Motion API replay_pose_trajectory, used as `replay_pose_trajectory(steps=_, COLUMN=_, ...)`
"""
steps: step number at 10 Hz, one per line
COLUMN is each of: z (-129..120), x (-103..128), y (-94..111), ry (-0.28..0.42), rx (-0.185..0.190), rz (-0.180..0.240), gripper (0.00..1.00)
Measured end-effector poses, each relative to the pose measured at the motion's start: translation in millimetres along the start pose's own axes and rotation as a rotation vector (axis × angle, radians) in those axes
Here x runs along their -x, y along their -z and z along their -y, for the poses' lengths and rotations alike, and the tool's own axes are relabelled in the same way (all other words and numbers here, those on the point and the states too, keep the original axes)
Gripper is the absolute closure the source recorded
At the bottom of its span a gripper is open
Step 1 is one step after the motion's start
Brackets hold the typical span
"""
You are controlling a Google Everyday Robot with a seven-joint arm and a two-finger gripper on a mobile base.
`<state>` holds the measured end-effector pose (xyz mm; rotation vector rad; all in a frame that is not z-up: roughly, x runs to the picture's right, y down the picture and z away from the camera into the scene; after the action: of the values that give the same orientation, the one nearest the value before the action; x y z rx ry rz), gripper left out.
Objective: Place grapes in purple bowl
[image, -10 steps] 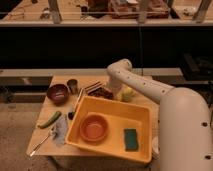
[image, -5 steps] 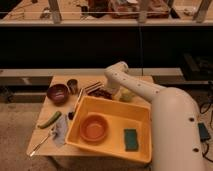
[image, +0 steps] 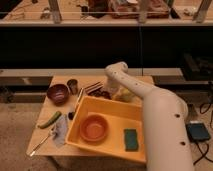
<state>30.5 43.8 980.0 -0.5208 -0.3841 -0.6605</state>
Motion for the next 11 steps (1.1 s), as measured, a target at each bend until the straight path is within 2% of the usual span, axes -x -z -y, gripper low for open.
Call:
replay_pose_trajectory(steps=1, z=-1, x=1, y=-1, ry=0.001, rx=0.002, rz=0.010, gripper=0.77)
replay_pose_trajectory(steps=3, z=-1, x=0, y=0, ry=0.002, rx=0.004, rz=0.004, gripper=0.95)
replay_pose_trajectory(steps=4, z=-1, x=-1, y=0, ry=0.002, rx=0.004, rz=0.004, gripper=1.00)
replay_pose_trajectory(steps=6, z=-5, x=-3, y=12, ry=0.006, rx=-0.006, rz=-0.004, gripper=1.00)
replay_pose_trajectory(steps=7, z=-3, x=-2, y=23, ry=0.012, rx=-0.024, rz=-0.009, gripper=1.00)
replay_pose_trajectory(steps=9, z=6, x=7, y=69, ry=0.046, rx=-0.072, rz=-0.038, gripper=1.00)
replay_pose_trajectory(steps=10, z=11, x=12, y=86, ry=0.060, rx=-0.086, rz=-0.047, gripper=1.00)
replay_pose_trajectory(steps=11, z=18, x=20, y=112, ry=0.084, rx=-0.113, rz=-0.063, gripper=1.00)
